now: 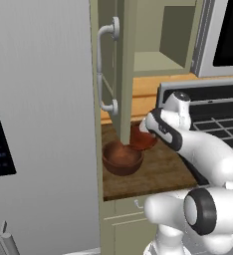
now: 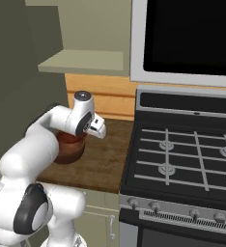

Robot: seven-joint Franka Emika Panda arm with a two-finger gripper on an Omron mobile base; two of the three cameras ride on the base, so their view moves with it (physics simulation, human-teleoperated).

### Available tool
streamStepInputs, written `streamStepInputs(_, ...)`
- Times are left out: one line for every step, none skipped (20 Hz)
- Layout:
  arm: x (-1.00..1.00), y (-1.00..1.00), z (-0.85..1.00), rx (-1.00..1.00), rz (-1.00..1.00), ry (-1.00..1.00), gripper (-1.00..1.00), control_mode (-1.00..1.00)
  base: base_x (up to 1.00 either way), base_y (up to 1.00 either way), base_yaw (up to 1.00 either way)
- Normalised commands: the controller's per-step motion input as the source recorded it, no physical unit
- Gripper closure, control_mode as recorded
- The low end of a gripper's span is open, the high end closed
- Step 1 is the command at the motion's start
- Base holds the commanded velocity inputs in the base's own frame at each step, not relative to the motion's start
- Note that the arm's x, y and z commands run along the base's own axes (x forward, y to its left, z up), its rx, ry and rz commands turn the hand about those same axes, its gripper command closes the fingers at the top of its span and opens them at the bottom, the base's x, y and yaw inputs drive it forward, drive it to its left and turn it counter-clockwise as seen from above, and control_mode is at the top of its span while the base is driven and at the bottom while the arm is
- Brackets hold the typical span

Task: Pick up the bowls on the counter and stack them on top of one another in the open cabinet. Place the smaller bowl on top of the larger bowl.

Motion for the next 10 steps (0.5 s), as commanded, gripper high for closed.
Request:
streamStepInputs(-0.09, 0.34, 0.00, -0.03, 0.10, 0.07, 1.00, -1.00, 0.00, 0.00, 0.00)
streamStepInputs(-0.09, 0.37, 0.00, -0.05, 0.07, 0.06, 1.00, -1.00, 0.00, 0.00, 0.00)
streamStepInputs(-0.12, 0.44, 0.00, -0.07, 0.05, 0.05, 1.00, -1.00, 0.00, 0.00, 0.00)
streamStepInputs(-0.13, 0.47, 0.00, -0.06, 0.03, 0.04, 1.00, -1.00, 0.00, 0.00, 0.00)
streamStepInputs(-0.01, 0.53, 0.00, -0.07, 0.02, 0.05, 1.00, -1.00, 0.00, 0.00, 0.00)
streamStepInputs(0.00, 0.55, 0.00, -0.09, 0.01, 0.09, 1.00, -1.00, 0.00, 0.00, 0.00)
streamStepInputs(0.00, 0.56, 0.00, -0.08, 0.00, 0.10, 1.00, -1.00, 0.00, 0.00, 0.00)
streamStepInputs(0.00, 0.57, 0.00, -0.07, 0.00, 0.09, 1.00, -1.00, 0.00, 0.00, 0.00)
streamStepInputs(0.00, 0.51, 0.00, -0.03, 0.00, 0.03, 1.00, -1.00, 0.00, 0.00, 0.00)
streamStepInputs(0.00, 0.43, 0.00, 0.00, 0.00, 0.00, 1.00, -1.00, 0.00, 0.00, 0.00)
